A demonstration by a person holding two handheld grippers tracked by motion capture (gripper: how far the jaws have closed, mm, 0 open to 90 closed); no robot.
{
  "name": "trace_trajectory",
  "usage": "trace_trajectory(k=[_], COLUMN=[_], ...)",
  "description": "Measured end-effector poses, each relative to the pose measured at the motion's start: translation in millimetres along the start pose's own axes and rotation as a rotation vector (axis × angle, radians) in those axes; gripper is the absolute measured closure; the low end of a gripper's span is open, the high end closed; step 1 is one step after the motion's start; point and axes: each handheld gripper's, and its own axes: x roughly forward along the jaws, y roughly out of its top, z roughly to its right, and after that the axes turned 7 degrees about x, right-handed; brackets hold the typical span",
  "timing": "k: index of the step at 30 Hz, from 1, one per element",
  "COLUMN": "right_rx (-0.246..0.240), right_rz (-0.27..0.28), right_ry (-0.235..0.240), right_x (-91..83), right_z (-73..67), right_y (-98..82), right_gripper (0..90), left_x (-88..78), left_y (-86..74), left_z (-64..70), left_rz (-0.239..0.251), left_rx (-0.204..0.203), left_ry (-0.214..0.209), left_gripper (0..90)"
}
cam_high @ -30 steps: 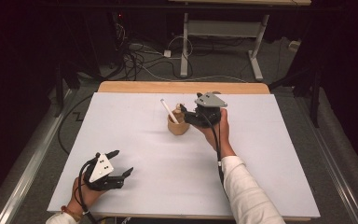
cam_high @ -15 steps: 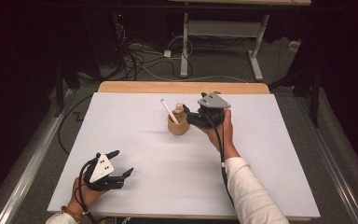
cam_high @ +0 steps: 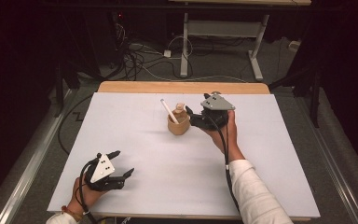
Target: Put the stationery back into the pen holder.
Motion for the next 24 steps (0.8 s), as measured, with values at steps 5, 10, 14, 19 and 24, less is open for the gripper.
trace_trajectory(k=[5,10,14,19,24], right_rx=[-0.004,-0.006,-0.017,-0.015,-0.016], right_rz=[0.002,0.002,-0.007,-0.014,-0.018], right_ry=[-0.001,-0.001,0.004,0.011,0.009], right_x=[-5.4,-10.4,-13.3,-17.9,-22.6], right_z=[1.7,2.2,1.1,0.6,1.6], right_y=[-0.2,-0.8,-1.2,-1.3,-2.4], right_gripper=[21.8,22.0,22.0,22.0,22.0], left_x=[-0.1,-0.1,0.1,0.0,0.3], left_y=[0.1,0.3,-0.2,0.0,-0.2], left_z=[0.2,0.6,0.7,0.9,1.5], left_rz=[0.001,0.001,-0.002,-0.002,-0.004], left_rx=[0.001,0.003,0.004,0.005,0.007], left_ry=[0.001,-0.001,-0.002,-0.002,-0.004], left_gripper=[21.1,21.1,21.1,21.1,21.1])
